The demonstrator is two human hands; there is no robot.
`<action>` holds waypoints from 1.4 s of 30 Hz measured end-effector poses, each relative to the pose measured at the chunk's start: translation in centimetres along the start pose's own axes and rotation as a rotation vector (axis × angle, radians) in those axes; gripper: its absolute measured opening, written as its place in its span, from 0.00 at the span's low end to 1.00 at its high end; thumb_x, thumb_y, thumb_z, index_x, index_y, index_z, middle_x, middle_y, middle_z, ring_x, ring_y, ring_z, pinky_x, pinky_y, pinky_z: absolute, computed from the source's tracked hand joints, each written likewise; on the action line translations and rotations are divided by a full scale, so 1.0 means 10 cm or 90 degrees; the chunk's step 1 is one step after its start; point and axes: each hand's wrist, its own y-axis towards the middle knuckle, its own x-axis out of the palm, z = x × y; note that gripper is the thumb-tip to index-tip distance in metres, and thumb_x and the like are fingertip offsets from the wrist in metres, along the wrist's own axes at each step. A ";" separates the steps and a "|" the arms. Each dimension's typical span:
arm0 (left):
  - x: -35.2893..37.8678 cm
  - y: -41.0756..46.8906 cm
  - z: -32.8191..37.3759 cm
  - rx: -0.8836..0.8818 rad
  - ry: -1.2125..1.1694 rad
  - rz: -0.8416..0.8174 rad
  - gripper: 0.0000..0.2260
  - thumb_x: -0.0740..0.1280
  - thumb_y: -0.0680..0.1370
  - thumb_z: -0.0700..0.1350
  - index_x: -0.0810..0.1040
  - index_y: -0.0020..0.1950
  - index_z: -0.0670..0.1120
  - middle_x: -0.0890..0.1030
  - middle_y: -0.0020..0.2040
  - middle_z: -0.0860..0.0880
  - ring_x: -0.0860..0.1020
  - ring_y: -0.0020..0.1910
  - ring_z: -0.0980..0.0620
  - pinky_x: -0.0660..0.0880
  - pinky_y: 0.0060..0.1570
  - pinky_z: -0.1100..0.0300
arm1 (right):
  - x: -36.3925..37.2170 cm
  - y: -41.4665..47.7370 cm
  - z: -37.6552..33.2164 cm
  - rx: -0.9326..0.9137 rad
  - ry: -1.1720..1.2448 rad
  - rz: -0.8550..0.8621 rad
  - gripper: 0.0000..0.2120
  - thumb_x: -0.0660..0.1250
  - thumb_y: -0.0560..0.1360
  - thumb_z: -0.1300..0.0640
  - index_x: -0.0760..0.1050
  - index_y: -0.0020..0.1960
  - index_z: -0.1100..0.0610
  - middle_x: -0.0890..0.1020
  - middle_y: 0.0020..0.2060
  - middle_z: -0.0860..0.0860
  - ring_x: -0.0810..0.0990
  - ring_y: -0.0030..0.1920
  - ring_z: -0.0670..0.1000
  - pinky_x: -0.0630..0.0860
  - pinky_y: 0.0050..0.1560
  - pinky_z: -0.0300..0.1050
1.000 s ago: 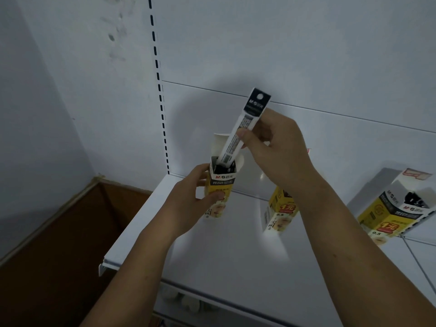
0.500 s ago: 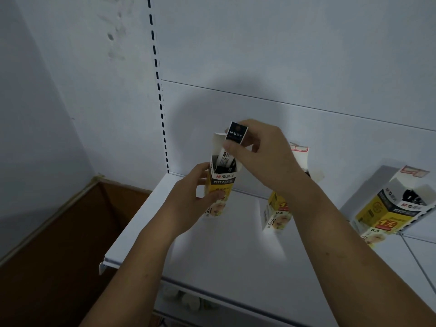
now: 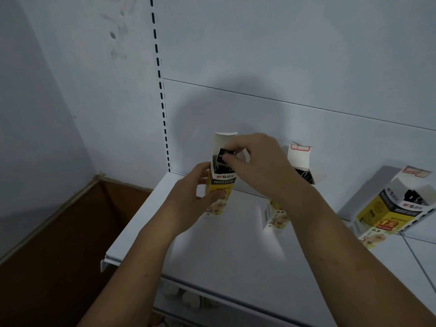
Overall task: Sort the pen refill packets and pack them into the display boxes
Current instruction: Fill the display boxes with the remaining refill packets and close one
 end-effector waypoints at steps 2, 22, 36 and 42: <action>0.00 0.00 0.00 -0.001 -0.001 0.001 0.24 0.74 0.79 0.48 0.71 0.73 0.55 0.80 0.63 0.62 0.76 0.64 0.64 0.81 0.47 0.70 | -0.05 0.01 -0.04 -0.009 -0.010 -0.004 0.06 0.71 0.79 0.57 0.87 0.50 0.51 0.86 0.42 0.45 0.81 0.45 0.43 0.69 0.47 0.24; 0.01 -0.01 0.02 -0.006 0.009 0.006 0.24 0.74 0.79 0.48 0.71 0.73 0.57 0.80 0.62 0.64 0.76 0.62 0.68 0.80 0.49 0.68 | 0.05 -0.02 -0.27 -0.014 -0.355 -0.157 0.16 0.54 0.83 0.54 0.81 0.53 0.48 0.67 0.35 0.45 0.68 0.48 0.51 0.65 0.56 0.52; -0.04 -0.03 0.01 -0.028 -0.061 0.031 0.27 0.73 0.80 0.46 0.69 0.77 0.59 0.76 0.65 0.63 0.75 0.60 0.71 0.81 0.54 0.66 | 0.29 -0.32 0.09 0.148 0.230 0.194 0.16 0.70 0.81 0.56 0.75 0.68 0.53 0.78 0.59 0.44 0.79 0.52 0.38 0.75 0.45 0.28; -0.05 -0.11 0.07 0.000 -0.089 0.049 0.39 0.75 0.78 0.44 0.56 0.69 0.78 0.73 0.65 0.69 0.78 0.60 0.67 0.80 0.49 0.70 | 0.52 -0.42 0.09 0.179 0.341 0.176 0.22 0.70 0.81 0.58 0.71 0.74 0.53 0.80 0.63 0.43 0.81 0.56 0.38 0.80 0.51 0.33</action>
